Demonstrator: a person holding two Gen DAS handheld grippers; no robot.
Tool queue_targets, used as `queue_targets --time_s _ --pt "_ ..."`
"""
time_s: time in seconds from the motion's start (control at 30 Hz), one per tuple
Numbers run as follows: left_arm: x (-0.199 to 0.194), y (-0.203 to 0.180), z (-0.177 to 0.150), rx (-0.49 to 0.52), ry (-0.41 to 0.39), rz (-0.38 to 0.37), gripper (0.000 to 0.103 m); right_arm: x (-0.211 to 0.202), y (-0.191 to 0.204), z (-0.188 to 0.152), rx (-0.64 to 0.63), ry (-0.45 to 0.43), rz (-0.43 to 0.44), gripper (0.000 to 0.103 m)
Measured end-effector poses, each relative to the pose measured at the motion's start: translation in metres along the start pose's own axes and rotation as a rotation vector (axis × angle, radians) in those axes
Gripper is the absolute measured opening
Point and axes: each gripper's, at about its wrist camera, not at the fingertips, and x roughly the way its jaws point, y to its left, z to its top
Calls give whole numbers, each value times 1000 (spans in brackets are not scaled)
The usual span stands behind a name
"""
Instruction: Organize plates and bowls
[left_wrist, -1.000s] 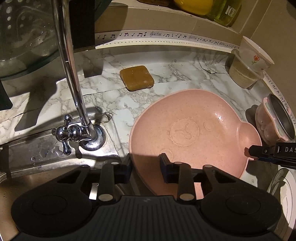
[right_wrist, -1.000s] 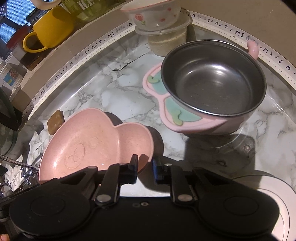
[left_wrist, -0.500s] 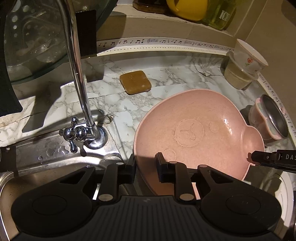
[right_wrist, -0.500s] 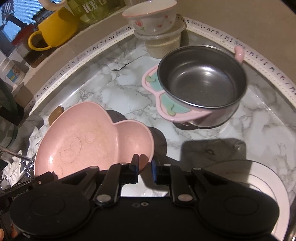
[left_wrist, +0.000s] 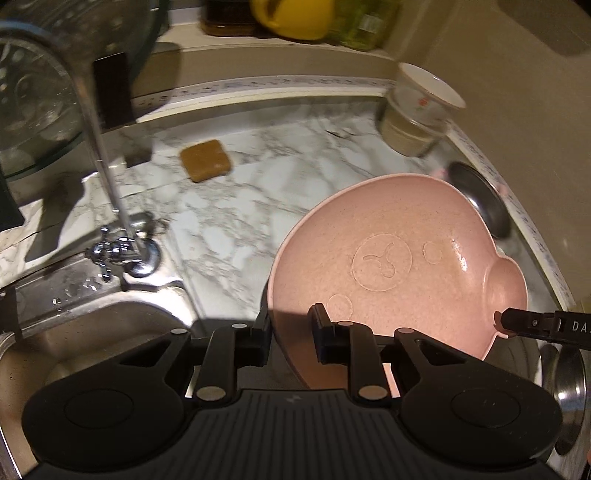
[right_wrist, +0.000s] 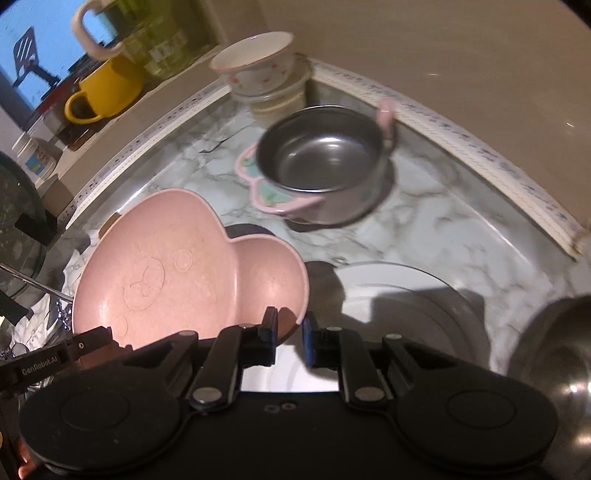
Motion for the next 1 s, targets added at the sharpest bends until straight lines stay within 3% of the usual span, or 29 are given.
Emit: queue_targets --time_s 0.6,1.0 --pt "3 -96 -27 232 69 -69 21 -48 -93 -60 198 -20 -77 14" --pt "21 -126 -33 342 99 -50 21 -60 -117 -88 293 -15 -82 15"
